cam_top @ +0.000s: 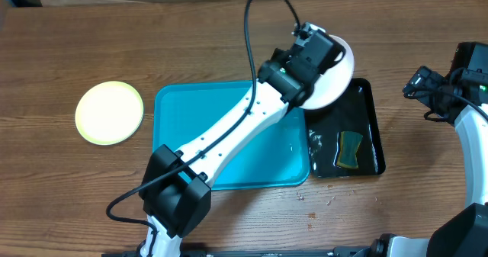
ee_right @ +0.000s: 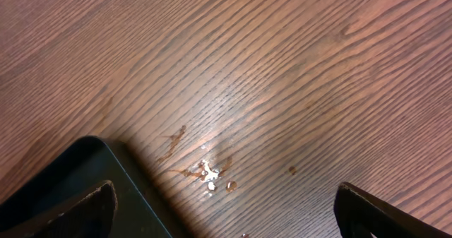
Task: Clean dirty plates on tray and stack at the side
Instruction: 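Lift the white plate with the left gripper and tilt it over the black tray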
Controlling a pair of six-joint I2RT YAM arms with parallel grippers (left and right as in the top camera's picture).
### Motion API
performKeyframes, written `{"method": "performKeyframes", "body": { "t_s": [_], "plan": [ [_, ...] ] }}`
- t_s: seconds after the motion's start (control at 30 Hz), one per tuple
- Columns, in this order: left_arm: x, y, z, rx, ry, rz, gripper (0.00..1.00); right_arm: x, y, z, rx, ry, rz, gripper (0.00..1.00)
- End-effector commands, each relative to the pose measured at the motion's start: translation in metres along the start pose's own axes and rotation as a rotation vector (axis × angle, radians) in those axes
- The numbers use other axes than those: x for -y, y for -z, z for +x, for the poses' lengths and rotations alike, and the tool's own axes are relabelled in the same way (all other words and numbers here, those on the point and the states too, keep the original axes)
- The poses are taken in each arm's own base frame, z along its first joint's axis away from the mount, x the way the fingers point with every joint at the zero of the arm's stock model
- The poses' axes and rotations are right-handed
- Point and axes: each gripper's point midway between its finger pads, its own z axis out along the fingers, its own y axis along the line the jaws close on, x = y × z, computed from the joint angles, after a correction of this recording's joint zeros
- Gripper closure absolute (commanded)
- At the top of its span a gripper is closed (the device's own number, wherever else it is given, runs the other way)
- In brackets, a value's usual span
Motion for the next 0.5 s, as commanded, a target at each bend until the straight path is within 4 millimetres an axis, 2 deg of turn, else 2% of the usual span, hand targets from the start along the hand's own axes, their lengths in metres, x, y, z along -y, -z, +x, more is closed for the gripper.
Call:
{"method": "performKeyframes", "body": {
  "t_s": [0.0, 0.1, 0.2, 0.27, 0.37, 0.47],
  "plan": [
    [-0.024, 0.020, -0.024, 0.099, -0.151, -0.261, 0.96, 0.002, 0.003, -0.004, 0.019, -0.007, 0.009, 0.00],
    [-0.017, 0.040, -0.037, 0.164, -0.213, -0.346, 0.96, 0.002, 0.003, -0.004, 0.019, -0.007, 0.009, 0.00],
    [0.012, 0.057, -0.048, 0.228, -0.292, -0.323, 0.96, 0.002, 0.003, -0.004, 0.019, -0.007, 0.009, 0.00],
    [0.022, 0.065, -0.054, 0.258, -0.324, -0.319, 0.96, 0.002, 0.003, -0.004, 0.019, -0.007, 0.009, 0.00],
    [0.028, 0.076, -0.064, 0.303, -0.346, -0.341, 0.96, 0.002, 0.003, -0.004, 0.019, -0.007, 0.009, 0.00],
    [0.029, 0.076, -0.066, 0.312, -0.333, -0.337, 0.96, 0.002, 0.003, -0.004, 0.019, -0.007, 0.009, 0.00]
  ]
}}
